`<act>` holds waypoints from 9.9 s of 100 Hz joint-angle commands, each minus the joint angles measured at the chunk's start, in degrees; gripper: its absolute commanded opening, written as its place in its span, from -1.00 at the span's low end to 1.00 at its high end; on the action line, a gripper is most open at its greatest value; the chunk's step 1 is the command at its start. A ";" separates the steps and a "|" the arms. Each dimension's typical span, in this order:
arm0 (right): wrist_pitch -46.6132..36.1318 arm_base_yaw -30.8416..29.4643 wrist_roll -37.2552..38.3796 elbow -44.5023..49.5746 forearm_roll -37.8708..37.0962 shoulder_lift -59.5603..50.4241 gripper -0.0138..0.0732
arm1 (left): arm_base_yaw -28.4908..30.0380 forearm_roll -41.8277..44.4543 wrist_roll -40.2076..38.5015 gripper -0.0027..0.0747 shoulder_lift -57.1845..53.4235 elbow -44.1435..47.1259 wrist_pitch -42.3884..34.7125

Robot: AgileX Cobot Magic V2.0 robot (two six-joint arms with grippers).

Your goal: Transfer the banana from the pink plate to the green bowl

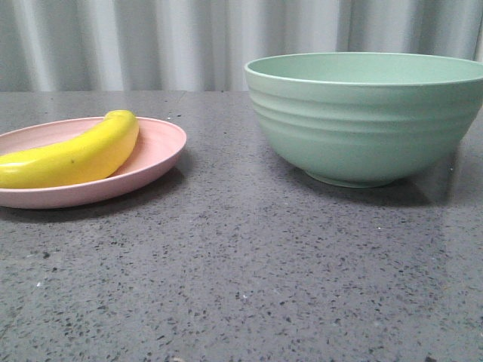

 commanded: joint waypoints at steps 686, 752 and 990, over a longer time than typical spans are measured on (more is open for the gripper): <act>15.41 29.01 -1.01 -69.17 30.10 74.36 0.25 | -49.87 -7.71 15.26 -0.98 82.27 -79.99 35.09; 13.90 30.78 -1.01 -70.63 33.04 78.54 -0.84 | -49.87 -6.99 15.71 -0.97 82.27 -79.99 35.09; 27.45 21.67 -1.01 -78.43 2.42 74.69 -0.84 | -49.54 -2.51 12.60 -0.98 75.89 -79.60 36.29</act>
